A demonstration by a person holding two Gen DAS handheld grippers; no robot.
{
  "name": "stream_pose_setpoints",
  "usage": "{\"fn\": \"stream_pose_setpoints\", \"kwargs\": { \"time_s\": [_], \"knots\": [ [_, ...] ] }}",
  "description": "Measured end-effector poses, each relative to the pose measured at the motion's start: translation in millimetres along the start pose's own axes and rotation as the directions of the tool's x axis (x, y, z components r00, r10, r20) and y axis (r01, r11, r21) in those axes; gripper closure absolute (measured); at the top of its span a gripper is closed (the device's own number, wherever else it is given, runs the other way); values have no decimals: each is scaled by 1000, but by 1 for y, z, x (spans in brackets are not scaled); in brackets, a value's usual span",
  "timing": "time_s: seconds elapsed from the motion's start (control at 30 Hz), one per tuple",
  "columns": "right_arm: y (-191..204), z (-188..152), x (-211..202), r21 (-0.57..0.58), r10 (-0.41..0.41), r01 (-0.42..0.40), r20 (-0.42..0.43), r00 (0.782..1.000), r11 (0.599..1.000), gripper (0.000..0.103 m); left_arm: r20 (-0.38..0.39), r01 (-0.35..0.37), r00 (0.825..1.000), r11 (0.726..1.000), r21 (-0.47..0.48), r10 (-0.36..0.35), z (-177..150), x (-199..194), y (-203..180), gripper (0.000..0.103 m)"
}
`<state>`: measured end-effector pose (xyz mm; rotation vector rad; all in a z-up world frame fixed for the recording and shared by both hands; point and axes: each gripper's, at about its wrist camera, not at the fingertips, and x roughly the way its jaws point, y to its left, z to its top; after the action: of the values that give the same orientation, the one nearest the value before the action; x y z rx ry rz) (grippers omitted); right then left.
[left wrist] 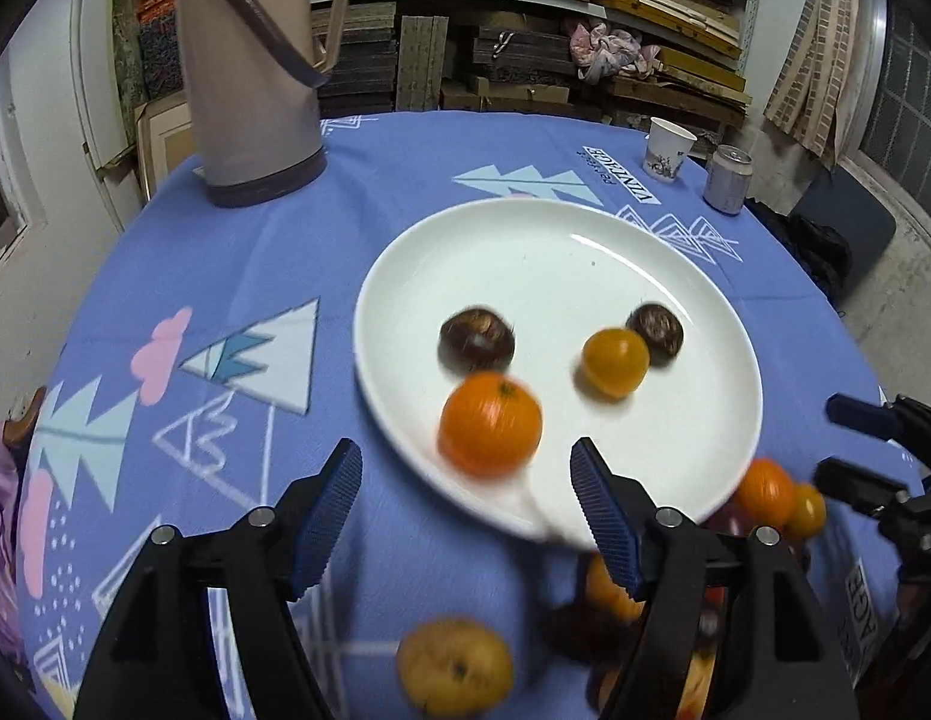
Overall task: Organize fruits
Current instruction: 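Lower the tangerine and yellow-orange fruit onto the white plate, opening both grippers, then grasp a pale yellow fruit with the left gripper while the right grasps an orange-yellow fruit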
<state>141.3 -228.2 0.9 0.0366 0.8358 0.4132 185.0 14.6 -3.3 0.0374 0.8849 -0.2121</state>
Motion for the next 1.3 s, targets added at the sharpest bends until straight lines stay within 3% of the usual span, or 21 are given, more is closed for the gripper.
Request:
{"fn": "stream_pose_setpoints", "kwargs": {
  "time_s": [0.4,0.57,0.67,0.73,0.87,1.13,1.27,1.3],
  "knots": [
    [-3,-58,-33,73,-18,16,24,1000,997,16,-41,18,999,999,-35,-19,-57,-22,6,30],
    [-4,-77,-38,66,-25,24,8,1000,998,16,-45,7,999,999,-33,-9,-70,-22,7,30],
    [1,-82,-33,17,-80,81,-8,997,997,16,-56,7,998,999,-37,-9,-75,-21,9,30],
    [1,-81,-29,4,-123,123,-6,992,992,18,-59,5,998,999,-36,-7,-78,-20,9,30],
    [-10,-73,-16,21,-151,151,-30,988,988,40,-76,8,997,999,-47,-11,-81,-18,11,30],
    [-10,-54,8,-7,-160,160,-54,986,987,45,-90,17,996,999,-37,-20,-81,-12,10,30],
    [-11,-46,20,-1,-143,144,-70,987,990,53,-103,21,994,999,-39,-25,-82,-6,11,30],
    [-12,-44,22,2,-133,133,-72,989,991,60,-103,20,994,999,-36,-24,-82,-5,11,30]
  ]
}}
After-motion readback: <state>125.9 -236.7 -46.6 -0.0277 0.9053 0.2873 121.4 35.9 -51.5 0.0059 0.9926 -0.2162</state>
